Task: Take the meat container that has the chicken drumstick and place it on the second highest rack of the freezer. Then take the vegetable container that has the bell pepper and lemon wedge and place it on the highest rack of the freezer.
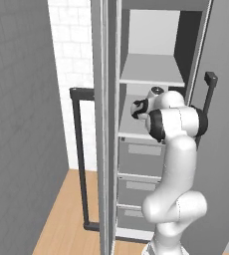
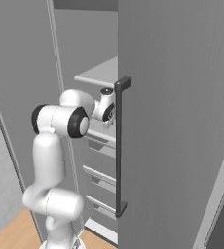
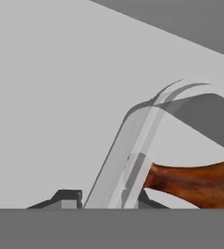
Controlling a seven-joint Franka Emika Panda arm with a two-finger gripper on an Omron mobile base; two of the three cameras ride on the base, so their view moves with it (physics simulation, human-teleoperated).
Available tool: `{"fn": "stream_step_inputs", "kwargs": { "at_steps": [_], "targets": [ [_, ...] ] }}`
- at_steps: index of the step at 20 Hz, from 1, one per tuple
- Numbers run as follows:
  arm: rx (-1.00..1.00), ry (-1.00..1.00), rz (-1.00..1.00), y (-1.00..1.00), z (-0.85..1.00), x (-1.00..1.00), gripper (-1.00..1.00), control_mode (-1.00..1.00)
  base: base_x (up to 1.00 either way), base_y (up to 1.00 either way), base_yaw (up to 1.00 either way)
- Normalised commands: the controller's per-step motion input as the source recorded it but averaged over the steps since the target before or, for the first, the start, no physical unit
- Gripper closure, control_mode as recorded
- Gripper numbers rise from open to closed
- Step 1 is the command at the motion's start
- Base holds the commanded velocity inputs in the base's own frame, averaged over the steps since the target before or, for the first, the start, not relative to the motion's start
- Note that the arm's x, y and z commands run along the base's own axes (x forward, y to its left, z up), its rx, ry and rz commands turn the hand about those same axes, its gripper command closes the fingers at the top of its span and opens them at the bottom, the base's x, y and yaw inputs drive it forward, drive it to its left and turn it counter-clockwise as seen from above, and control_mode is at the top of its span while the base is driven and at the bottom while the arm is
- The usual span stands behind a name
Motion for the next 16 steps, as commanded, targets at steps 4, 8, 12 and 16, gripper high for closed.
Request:
{"fn": "stream_step_inputs", "kwargs": {
  "at_steps": [4,8,12,16],
  "targets": [
    [0.0,0.0,0.03,0.0,-0.44,0.09,1.0,-1.0,0.0,0.0,0.0],
    [0.0,-0.01,0.0,0.0,0.0,0.0,1.0,-1.0,0.0,0.0,0.0],
    [0.0,0.0,0.0,0.0,0.0,0.0,1.0,-1.0,0.0,0.0,0.0],
    [0.0,0.0,0.0,0.0,0.0,0.0,-1.0,-1.0,0.0,0.0,0.0]
  ]
}}
